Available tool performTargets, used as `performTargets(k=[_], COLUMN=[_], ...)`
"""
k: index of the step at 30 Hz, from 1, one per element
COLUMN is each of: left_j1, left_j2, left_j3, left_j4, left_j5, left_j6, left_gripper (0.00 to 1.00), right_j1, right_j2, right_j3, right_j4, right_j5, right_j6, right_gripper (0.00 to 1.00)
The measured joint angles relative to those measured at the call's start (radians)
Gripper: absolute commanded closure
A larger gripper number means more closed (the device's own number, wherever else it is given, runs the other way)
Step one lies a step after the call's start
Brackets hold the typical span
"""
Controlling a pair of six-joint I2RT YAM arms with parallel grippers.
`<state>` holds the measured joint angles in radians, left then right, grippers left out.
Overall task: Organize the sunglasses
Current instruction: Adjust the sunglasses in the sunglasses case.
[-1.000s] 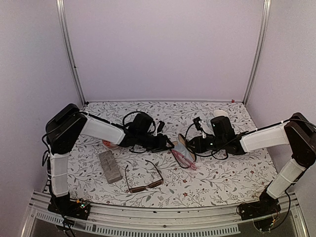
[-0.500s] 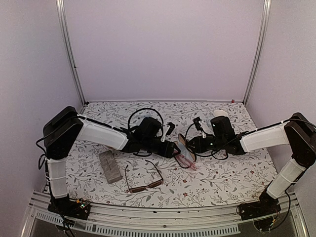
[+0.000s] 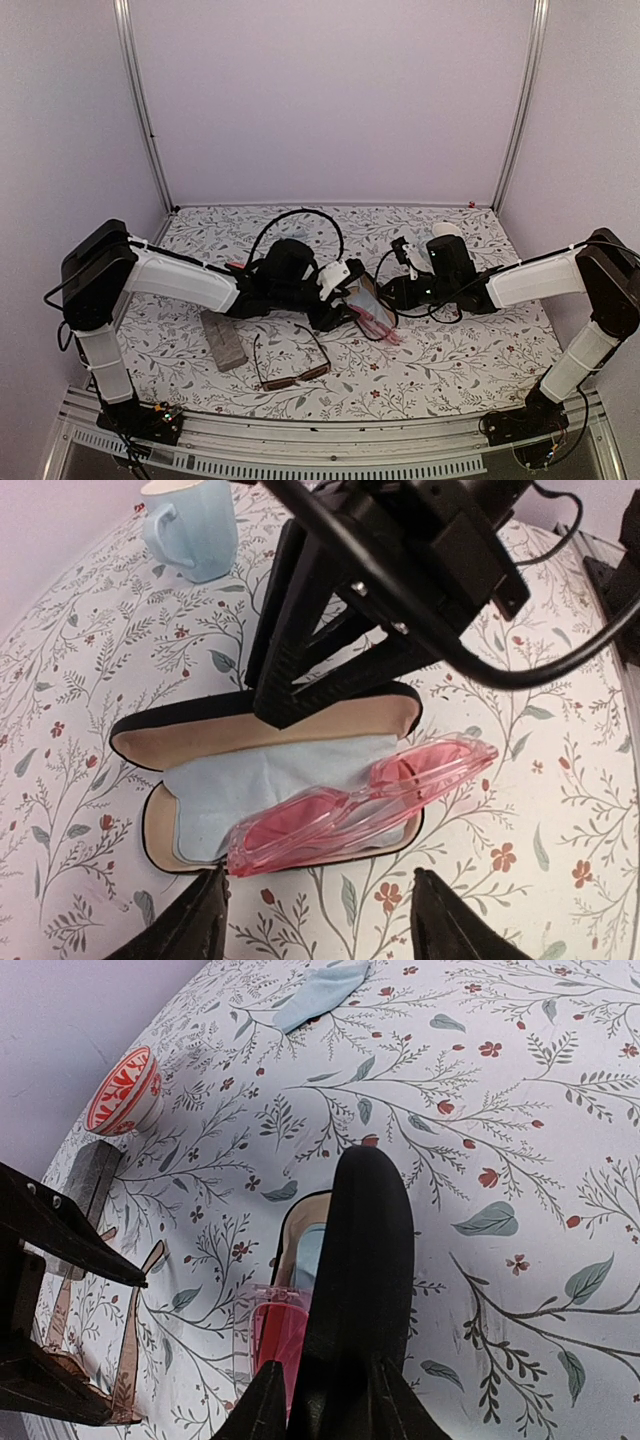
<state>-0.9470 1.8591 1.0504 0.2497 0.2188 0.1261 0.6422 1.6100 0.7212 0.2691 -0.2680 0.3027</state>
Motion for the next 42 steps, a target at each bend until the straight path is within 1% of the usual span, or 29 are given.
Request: performTargets(k=[4, 10, 16, 25, 42], left_j1=[0.008, 0.039, 0.051, 0.057, 0.072], left_j2=[0.008, 0.069, 0.138, 0.185, 0.236], left_j3=[0.005, 0.056, 0.116, 0.147, 0.190], left_j4=[0.000, -0.004, -0.032, -0.082, -0.096], left_j5=[0.005, 0.001, 0.001, 0.003, -0.079], left_j6=[0.057, 0.084, 0.108, 0.137, 0.157], left_gripper=[0.37, 0.36, 0.39, 0.41, 0.47], right_j1=[0.000, 0.000, 0.000, 0.000, 0.000], right_j2=[0.000, 0.000, 0.000, 0.000, 0.000], right_j3=[0.000, 0.000, 0.000, 0.000, 0.000], right_j4=[0.000, 0.000, 0.000, 0.000, 0.000], right_j5=[0.000, 0.000, 0.000, 0.000, 0.000], right_j6=[0.000, 0.000, 0.000, 0.000, 0.004], right_gripper=[0.72, 0.72, 0.72, 0.72, 0.72])
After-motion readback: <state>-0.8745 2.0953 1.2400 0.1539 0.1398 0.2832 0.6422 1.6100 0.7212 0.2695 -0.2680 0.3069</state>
